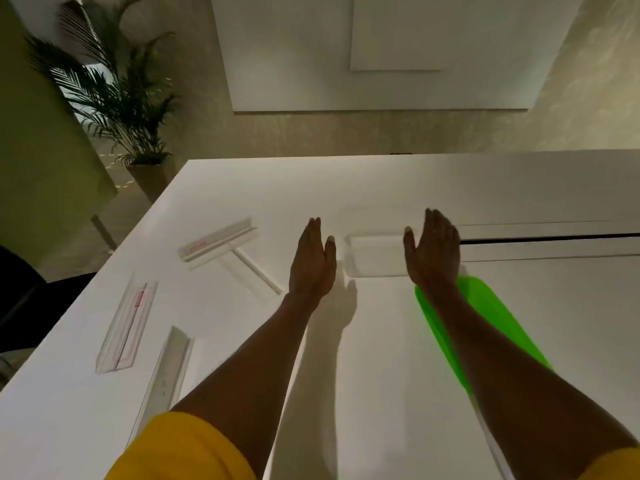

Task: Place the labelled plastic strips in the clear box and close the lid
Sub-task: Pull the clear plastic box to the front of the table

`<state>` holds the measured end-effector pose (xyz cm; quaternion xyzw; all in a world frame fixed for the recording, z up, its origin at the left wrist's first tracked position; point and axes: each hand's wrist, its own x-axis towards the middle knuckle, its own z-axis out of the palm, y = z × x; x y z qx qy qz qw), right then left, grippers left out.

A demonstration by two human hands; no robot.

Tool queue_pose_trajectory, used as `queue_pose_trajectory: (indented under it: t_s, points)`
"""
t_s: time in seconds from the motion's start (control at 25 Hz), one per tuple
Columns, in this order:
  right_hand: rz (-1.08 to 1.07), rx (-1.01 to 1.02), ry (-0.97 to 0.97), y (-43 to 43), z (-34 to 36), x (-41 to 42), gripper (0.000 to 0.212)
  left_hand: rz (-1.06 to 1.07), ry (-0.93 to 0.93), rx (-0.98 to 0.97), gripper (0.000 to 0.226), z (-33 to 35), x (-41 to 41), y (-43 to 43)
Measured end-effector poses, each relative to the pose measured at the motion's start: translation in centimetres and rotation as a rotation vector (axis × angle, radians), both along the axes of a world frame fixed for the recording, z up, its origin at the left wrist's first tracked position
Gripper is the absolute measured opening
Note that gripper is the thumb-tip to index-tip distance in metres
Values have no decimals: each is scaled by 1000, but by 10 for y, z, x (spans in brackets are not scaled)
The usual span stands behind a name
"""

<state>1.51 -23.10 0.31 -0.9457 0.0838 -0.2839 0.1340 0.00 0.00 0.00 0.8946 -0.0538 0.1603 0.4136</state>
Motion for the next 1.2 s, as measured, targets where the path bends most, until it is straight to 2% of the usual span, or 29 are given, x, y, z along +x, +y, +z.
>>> queue_pose_trajectory:
  t_s: [0.16, 0.32, 0.56, 0.84, 1.12, 1.2]
  points:
    - [-108, 371, 97, -34, 2, 27, 61, 11, 266, -308, 61, 2, 28, -29]
    - [-49, 534, 168, -36, -9, 40, 47, 8, 348, -354, 57, -9, 44, -35]
    - [-4, 552, 198, -16, -13, 41, 49, 46, 256, -277, 51, -14, 40, -16]
    - [51, 574, 203, 16, -17, 22, 52, 27, 290, -160, 49, -4, 17, 31]
    - [86, 630, 220, 31, -18, -11, 53, 30, 303, -42, 28, 5, -15, 48]
    - [91, 582, 227, 32, -18, -20, 54, 27, 288, -12, 24, 7, -23, 50]
